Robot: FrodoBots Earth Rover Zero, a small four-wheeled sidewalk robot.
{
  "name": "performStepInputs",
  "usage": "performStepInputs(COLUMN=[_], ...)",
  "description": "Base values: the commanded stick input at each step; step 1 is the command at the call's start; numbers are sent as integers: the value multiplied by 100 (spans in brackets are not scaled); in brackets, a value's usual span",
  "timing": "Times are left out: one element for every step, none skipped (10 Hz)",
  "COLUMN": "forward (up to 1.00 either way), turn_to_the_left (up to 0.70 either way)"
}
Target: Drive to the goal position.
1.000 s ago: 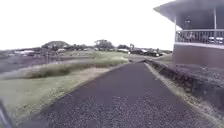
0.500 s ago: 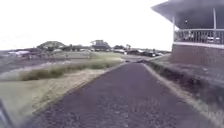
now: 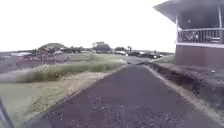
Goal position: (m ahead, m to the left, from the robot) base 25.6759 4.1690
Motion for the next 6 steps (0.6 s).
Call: performStepInputs(forward=[85, 85, 85, 85, 85, 85], turn_to_the_left=[-32, -32, -27, -13, 0, 0])
